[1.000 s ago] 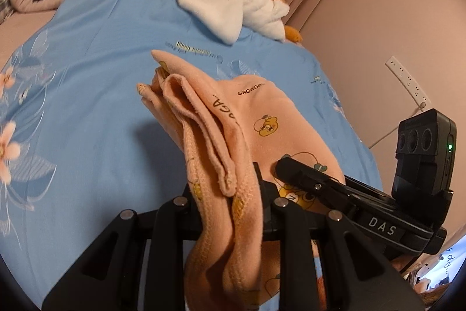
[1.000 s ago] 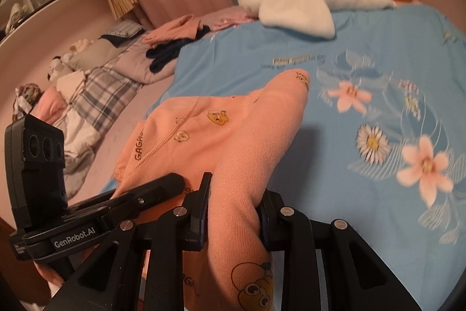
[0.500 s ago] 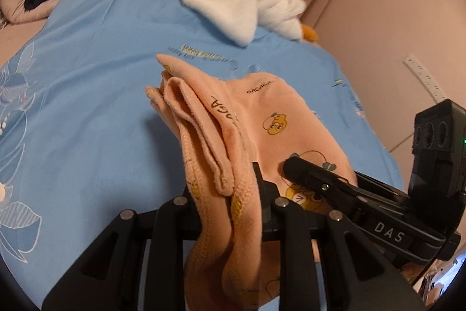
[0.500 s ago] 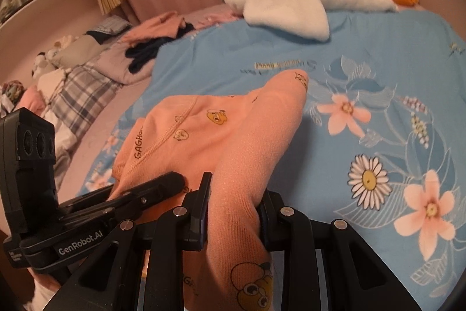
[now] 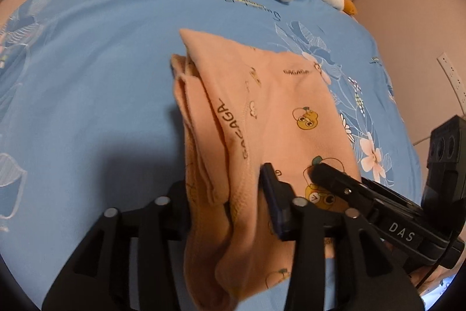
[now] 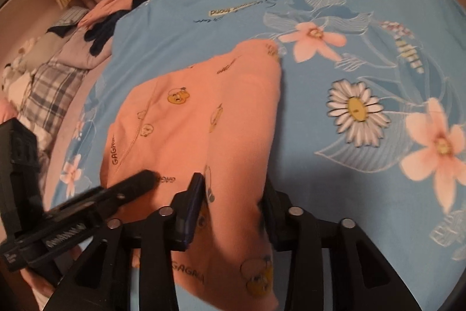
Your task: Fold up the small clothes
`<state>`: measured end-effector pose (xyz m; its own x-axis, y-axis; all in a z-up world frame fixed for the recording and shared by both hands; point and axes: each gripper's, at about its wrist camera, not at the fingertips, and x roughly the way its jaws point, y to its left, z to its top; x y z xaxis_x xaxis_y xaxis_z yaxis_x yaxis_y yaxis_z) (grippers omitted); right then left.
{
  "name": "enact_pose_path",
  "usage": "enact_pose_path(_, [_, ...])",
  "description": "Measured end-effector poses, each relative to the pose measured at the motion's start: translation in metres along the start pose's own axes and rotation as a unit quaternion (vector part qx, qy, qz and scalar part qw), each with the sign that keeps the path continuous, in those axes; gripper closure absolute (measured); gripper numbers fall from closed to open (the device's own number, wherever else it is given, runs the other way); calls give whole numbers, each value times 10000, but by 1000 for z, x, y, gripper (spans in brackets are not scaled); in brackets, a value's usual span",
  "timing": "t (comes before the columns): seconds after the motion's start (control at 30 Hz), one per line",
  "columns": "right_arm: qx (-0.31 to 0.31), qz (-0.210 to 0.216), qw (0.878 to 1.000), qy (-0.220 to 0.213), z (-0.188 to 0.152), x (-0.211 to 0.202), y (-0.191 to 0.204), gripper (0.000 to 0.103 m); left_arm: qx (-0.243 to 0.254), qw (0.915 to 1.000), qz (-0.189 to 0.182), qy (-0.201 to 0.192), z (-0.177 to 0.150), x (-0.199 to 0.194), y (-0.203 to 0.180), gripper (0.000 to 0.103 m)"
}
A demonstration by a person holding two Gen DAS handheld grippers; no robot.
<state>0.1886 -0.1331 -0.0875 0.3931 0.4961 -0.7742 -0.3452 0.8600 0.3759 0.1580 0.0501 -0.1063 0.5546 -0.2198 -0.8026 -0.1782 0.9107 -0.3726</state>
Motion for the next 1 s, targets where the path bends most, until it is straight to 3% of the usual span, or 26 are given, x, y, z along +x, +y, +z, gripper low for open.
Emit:
enact_pose_path(0.1, [-140,-211,9994,-244,2,-20,3,50,121,9994,112,-292,0,-28,-5,30])
enact_pose_path(0.13, [-162,-238,9990,-339,2,-30,5,41,137,9989,103,-441,0,-41,-7,22])
enact_pose_path(0.2, [-168,-239,9978,-587,1,-52,7,31,179,9974,47,-702,-1,-65,-12,14])
enact_pose_path(0.3, [-216,-347,9952,-890,-1,-85,15,25,308,9944,3,-1015,-6,-101,-22,1])
enact_pose_path(0.57, [-494,-663,9866,-1407,-21,-122,42,19,490,9891,372,-1338,-36,-147,-37,1])
enact_pose_path(1.0, [-572,-884,9838,-1451,-40,-127,54,19,464,9894,548,-1259,-65,-155,-36,1])
